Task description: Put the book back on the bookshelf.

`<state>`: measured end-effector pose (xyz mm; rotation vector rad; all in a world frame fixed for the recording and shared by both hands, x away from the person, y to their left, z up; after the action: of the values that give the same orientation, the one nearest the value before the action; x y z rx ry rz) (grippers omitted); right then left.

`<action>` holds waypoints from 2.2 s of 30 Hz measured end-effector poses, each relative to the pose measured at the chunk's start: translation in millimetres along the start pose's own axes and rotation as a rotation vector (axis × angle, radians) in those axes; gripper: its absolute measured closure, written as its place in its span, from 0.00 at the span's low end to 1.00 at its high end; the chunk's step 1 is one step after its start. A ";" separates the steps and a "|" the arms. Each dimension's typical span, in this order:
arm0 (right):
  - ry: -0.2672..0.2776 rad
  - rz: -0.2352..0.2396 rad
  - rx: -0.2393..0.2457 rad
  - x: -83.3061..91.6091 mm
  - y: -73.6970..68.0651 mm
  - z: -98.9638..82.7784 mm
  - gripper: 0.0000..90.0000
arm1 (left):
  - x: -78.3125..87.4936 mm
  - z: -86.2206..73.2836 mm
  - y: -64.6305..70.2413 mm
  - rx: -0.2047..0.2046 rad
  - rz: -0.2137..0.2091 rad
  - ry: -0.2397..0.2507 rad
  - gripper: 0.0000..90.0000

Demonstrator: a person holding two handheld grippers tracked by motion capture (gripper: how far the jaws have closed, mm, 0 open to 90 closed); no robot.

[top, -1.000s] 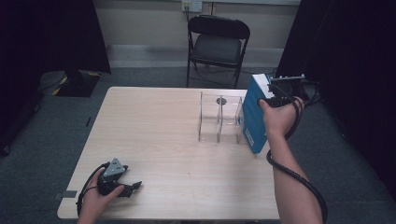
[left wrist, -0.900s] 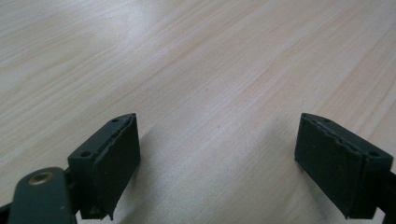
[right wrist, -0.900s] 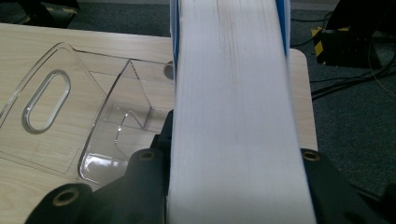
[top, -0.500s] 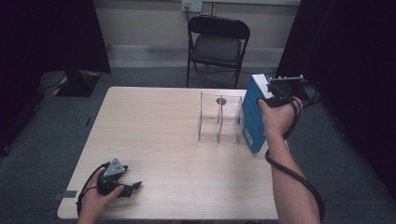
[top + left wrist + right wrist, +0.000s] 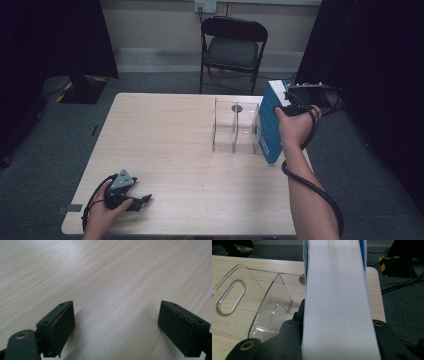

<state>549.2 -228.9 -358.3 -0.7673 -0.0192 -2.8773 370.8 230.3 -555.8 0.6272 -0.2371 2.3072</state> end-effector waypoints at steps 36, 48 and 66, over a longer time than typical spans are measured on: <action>0.045 0.053 0.048 -8.0 -1.6 2.0 0.49 | 0.9 -0.4 1.1 -0.004 -0.005 0.003 0.15; 0.035 0.092 0.043 -1.1 0.0 -3.1 0.37 | 0.9 -0.4 1.1 -0.003 -0.005 0.003 0.15; 0.013 0.114 0.027 12.3 8.5 -7.3 0.27 | 1.2 -0.8 1.6 -0.003 -0.006 0.002 0.15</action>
<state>536.5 -239.6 -358.7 -0.7212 -0.0126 -2.7686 368.7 230.1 -555.9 0.6237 -0.2377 2.3005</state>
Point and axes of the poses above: each handheld gripper's, and its own axes: x roughly backward along the jaws, z roughly out of its top, y roughly to its right, the point moved 8 cm from there along -x, roughly forward along the jaws, and after that the axes turned 12 degrees about y, right-handed, at the moved point
